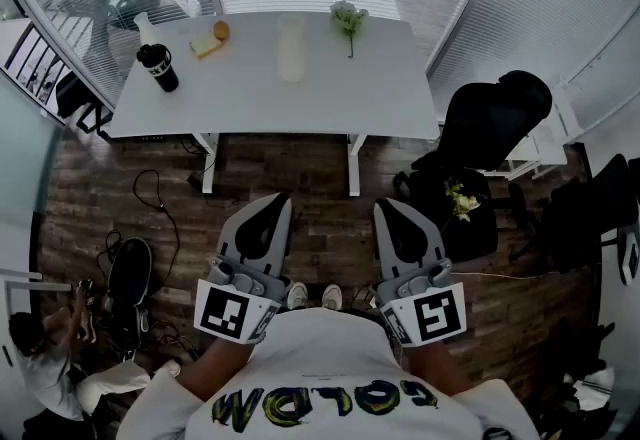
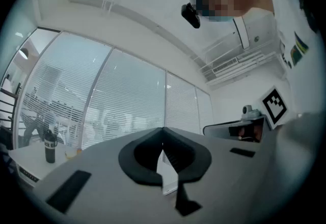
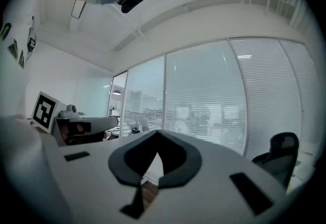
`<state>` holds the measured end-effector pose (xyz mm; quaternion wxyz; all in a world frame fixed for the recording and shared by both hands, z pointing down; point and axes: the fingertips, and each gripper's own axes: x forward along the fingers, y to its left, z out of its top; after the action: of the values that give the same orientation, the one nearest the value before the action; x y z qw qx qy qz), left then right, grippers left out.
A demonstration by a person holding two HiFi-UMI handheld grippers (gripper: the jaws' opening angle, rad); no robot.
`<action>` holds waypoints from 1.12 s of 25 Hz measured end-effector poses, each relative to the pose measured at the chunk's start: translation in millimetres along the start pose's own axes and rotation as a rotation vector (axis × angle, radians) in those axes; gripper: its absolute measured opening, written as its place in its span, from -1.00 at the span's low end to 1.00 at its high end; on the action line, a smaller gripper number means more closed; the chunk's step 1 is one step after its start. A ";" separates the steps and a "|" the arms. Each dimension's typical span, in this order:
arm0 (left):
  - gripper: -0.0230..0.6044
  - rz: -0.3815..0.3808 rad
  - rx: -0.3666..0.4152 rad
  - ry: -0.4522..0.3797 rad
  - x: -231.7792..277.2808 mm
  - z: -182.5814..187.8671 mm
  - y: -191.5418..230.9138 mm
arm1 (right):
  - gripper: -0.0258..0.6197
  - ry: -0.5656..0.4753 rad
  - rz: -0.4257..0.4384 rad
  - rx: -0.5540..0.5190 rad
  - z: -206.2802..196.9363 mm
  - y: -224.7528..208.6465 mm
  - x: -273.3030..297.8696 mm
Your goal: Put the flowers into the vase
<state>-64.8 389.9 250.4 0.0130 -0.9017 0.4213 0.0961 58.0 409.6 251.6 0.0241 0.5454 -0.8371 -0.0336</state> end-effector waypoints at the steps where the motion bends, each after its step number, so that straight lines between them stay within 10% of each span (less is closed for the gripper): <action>1: -0.89 -0.001 -0.001 -0.001 -1.1 0.8 1.7 | -0.89 0.000 0.000 0.001 0.0 2.3 0.8; 28: -0.89 -0.046 -0.054 0.018 -4.9 -17.5 46.3 | -0.89 0.014 -0.055 0.022 -14.4 23.3 38.5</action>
<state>-100.4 362.0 271.1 -0.0131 -0.9120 0.3978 0.0989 22.4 383.4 268.0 0.0228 0.5688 -0.8219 -0.0211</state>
